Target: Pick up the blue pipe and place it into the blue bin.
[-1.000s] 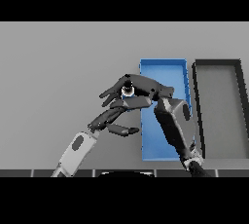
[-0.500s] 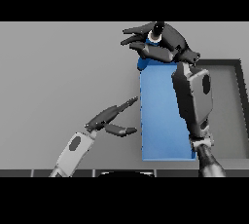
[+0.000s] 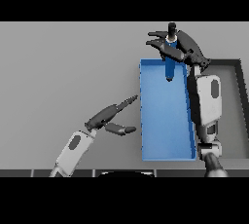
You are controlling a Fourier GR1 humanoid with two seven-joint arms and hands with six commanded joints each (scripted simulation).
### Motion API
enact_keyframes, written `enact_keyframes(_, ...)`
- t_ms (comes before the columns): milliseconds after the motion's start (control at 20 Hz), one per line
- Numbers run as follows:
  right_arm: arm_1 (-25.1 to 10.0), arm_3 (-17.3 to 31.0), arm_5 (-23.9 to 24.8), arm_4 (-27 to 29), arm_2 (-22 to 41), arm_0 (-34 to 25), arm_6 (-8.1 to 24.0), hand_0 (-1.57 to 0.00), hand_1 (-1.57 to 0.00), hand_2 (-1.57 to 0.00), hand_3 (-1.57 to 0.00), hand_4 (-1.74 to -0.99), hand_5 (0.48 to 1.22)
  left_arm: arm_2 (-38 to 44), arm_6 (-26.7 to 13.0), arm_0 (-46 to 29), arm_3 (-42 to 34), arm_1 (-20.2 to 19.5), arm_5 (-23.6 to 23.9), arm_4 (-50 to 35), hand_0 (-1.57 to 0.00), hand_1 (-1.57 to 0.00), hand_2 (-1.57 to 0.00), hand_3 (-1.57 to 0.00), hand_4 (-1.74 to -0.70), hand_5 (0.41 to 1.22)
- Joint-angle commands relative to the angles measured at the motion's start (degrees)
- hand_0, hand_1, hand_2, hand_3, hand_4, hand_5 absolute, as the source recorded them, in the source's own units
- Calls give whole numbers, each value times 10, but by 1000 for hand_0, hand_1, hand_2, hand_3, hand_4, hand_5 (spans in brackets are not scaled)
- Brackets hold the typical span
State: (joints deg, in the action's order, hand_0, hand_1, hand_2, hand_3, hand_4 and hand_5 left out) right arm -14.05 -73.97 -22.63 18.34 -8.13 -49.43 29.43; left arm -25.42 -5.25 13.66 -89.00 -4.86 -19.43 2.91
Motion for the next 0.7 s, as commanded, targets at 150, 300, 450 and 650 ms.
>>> enact_keyframes(150, -3, -15, 22, -34, -1, 60, 47, -1571, -1571, -1571, -1571, -1500, 1221, -1, 15, -7, -2, -4, 9, 12, 1, 1, 1, 1, -927, 463)
enact_keyframes(300, 3, -1, 46, -64, 11, 94, 55, -1571, -1571, -1571, -1571, -1500, 1221, -4, 16, -6, -2, -4, 11, 17, 1, 1, 1, 1, -928, 466)
enact_keyframes(450, -15, 42, 80, -55, 39, 110, 55, -1571, -1571, -1571, -1571, -1498, 1221, -1, 23, 0, 3, -6, 14, 22, 1, 1, 1, 1, -925, 474)
enact_keyframes(650, -51, 98, 121, -2, 119, 126, 55, -1571, -1571, -1571, -804, -1616, 1221, -4, 25, -5, -3, -5, 13, 22, 1, 1, 1, 1, -922, 481)
